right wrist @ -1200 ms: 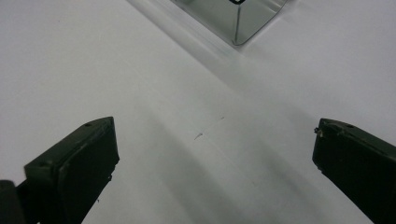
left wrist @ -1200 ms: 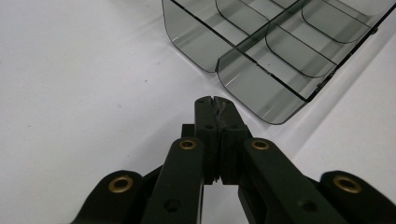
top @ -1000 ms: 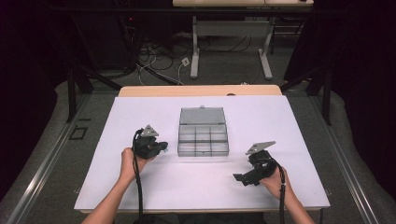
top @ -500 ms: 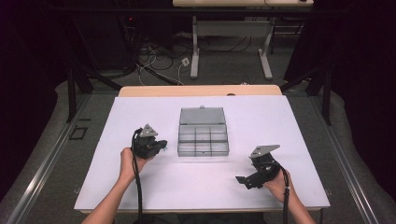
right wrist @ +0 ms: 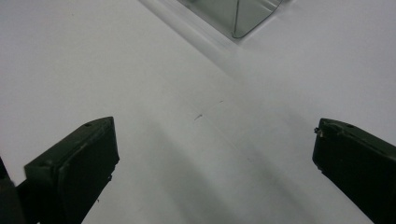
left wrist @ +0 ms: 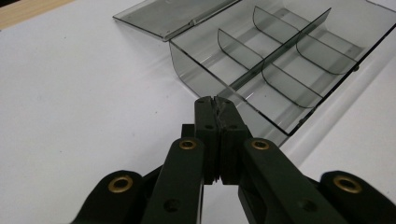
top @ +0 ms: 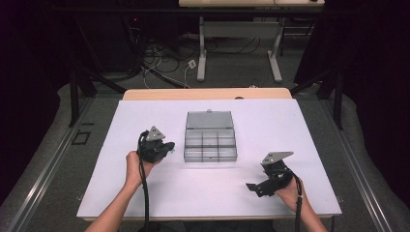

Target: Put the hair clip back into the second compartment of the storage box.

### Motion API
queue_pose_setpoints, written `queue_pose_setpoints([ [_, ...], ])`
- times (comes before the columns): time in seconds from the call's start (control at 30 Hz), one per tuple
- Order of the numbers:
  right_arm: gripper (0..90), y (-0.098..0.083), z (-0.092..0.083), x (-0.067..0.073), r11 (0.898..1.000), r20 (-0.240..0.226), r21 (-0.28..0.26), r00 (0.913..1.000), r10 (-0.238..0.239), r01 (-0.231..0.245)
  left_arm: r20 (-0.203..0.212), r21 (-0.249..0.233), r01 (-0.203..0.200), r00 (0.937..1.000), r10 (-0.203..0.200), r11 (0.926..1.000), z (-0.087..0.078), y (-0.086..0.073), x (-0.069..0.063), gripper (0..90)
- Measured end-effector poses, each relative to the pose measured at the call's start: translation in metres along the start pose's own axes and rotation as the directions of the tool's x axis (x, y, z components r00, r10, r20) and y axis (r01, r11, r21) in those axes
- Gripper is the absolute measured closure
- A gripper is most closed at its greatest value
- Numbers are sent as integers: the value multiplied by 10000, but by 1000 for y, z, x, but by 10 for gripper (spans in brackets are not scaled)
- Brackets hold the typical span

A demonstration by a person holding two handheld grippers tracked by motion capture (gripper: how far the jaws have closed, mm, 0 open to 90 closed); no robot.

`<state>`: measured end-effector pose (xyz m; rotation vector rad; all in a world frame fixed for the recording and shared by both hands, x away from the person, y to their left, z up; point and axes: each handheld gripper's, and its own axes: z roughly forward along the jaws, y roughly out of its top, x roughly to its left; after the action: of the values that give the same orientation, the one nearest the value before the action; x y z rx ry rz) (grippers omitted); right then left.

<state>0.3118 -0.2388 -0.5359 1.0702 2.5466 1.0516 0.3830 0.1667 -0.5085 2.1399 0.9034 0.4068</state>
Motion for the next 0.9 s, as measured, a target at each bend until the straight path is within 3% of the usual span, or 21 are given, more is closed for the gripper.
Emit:
queue_pose_setpoints([
  [0.1,0,1,-1,0,9997,29,249,10000,-68,67,-62,-150,-59,10000,58,9999,1,3,-3,893],
  [0.9,0,0,2,-2,9999,158,85,9998,-111,110,19,-761,-252,9997,254,9968,5,20,-16,893],
])
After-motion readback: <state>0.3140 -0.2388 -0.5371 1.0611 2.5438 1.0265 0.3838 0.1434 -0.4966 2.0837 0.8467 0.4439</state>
